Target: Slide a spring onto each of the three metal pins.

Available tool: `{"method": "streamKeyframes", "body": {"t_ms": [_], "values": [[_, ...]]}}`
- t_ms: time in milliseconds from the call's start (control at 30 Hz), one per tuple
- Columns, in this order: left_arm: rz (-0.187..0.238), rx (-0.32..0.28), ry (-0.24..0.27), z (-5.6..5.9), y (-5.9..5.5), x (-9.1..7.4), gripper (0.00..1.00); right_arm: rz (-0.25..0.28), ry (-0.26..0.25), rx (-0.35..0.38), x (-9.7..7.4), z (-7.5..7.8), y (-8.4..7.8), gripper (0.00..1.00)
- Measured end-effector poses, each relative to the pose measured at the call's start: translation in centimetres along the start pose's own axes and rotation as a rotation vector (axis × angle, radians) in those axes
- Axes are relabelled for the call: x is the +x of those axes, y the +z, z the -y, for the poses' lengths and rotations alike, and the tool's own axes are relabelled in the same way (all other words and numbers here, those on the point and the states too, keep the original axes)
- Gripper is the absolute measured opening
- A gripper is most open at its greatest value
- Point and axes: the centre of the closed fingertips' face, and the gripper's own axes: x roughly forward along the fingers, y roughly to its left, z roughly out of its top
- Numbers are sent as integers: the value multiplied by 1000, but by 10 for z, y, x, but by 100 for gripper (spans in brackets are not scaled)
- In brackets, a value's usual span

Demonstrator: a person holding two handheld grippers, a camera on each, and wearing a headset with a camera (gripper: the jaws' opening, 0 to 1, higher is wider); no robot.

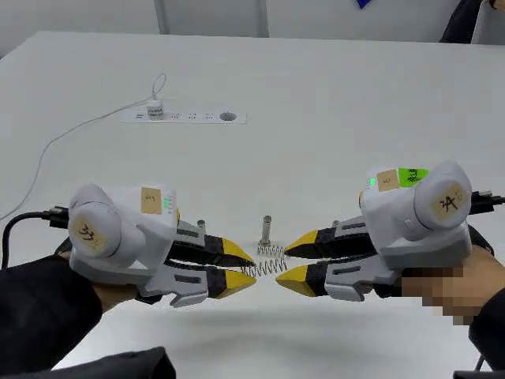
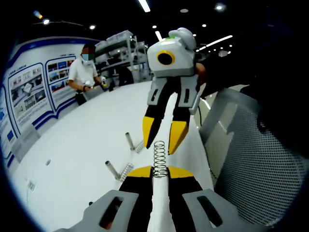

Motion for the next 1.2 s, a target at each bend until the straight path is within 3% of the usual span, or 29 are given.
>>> {"method": "streamKeyframes", "body": {"t_ms": [467,833,1200], "values": [[5,13,-23,7,2,3,10,-11,40,-47,-3,-11,3,13],[-1,14,-28,10,0,6,10,3,60,-55,-5,-20,23,12],[1,18,-26,11,-1,11,10,-97,60,-104,-2,-22,22,12]]}}
